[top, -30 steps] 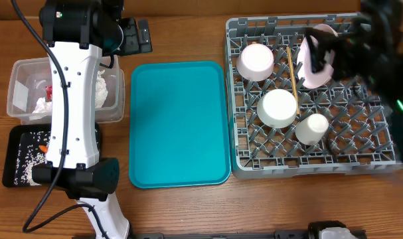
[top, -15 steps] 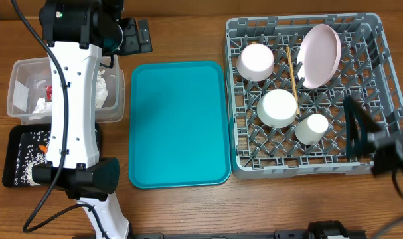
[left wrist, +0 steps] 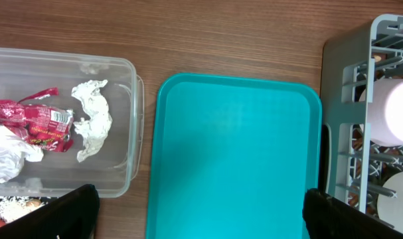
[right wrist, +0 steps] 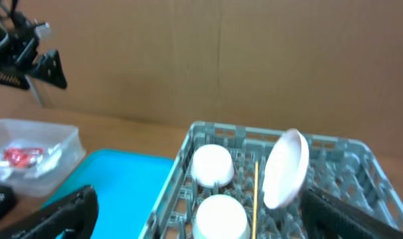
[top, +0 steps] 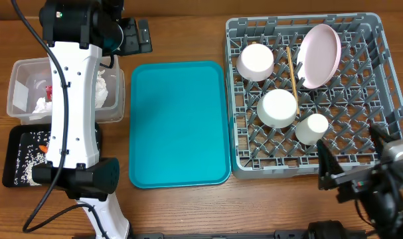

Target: Sort waste into correct bins and load items into the dishwasher

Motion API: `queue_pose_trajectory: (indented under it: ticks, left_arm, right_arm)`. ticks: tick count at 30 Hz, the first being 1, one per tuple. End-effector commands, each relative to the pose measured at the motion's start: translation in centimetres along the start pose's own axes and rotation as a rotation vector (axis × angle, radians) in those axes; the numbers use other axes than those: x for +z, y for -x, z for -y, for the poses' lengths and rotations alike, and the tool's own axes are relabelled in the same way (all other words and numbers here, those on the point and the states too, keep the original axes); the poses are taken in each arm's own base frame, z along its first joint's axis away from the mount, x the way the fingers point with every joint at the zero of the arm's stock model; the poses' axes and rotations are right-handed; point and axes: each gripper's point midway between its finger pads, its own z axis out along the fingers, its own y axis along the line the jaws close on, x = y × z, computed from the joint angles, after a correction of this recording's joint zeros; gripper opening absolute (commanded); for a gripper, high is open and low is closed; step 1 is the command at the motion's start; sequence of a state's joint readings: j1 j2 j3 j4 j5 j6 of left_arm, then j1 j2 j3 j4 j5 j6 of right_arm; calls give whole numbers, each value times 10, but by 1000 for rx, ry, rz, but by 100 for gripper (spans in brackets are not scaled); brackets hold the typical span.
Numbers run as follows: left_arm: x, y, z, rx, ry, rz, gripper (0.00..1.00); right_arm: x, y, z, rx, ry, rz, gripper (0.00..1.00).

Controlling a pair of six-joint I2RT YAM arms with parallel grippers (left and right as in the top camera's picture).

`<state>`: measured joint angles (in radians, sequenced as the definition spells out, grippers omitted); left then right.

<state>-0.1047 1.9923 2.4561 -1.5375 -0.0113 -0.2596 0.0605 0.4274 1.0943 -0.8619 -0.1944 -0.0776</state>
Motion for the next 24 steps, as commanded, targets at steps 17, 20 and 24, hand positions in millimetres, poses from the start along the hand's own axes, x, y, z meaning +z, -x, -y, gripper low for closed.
queue_pose_trajectory:
  ticks: [17, 20, 24]
  left_arm:
    - [-16, 3, 6, -4, -25, 39, 100]
    - [-16, 3, 6, -4, -25, 38, 100]
    - [-16, 3, 6, -4, -25, 38, 100]
  right_arm:
    - [65, -121, 16, 105, 3, 289, 100]
    - [72, -132, 18, 103, 4, 302, 100]
    - [78, -141, 22, 122, -6, 332, 100]
